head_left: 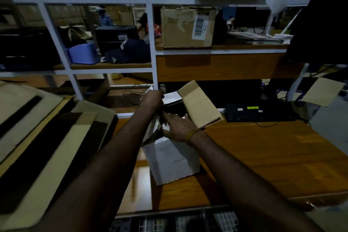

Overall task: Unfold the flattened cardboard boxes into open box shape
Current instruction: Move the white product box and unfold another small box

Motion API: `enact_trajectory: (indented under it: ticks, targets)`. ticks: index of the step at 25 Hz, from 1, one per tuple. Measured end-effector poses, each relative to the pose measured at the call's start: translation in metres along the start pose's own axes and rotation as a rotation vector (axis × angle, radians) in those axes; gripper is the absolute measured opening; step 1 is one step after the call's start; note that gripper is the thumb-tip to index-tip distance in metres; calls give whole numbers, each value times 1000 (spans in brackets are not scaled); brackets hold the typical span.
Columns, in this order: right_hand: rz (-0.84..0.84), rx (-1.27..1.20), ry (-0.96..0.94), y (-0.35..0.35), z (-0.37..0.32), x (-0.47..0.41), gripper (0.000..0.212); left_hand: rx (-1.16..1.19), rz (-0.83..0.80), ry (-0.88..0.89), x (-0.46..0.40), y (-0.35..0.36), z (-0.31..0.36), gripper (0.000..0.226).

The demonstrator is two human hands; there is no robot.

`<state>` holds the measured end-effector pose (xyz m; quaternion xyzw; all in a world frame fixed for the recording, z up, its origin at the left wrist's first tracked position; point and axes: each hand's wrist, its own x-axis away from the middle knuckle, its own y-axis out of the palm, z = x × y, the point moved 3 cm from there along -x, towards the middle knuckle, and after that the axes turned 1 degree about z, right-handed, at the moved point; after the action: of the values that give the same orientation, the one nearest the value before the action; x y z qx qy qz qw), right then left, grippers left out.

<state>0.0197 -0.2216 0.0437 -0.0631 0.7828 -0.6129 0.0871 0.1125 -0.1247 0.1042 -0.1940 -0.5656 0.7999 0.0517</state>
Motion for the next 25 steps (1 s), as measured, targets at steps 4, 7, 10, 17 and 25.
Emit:
enact_trajectory:
  ticks: [4, 7, 10, 17, 25]
  targets:
    - [-68, -14, -87, 2, -22, -13, 63, -2, 69, 18, 12, -19, -17, 35]
    - [335, -57, -278, 10, -41, 4, 39, 77, 92, -17, 17, -33, -36, 30]
    - [408, -95, -410, 18, -48, 12, 75, 195, 152, -58, 26, -48, -60, 27]
    - [84, 66, -439, 18, -48, 11, 77, 43, 63, -157, 33, -53, -93, 35]
    - [164, 152, -475, 29, -58, 9, 51, -288, -2, -308, 54, -15, -90, 36]
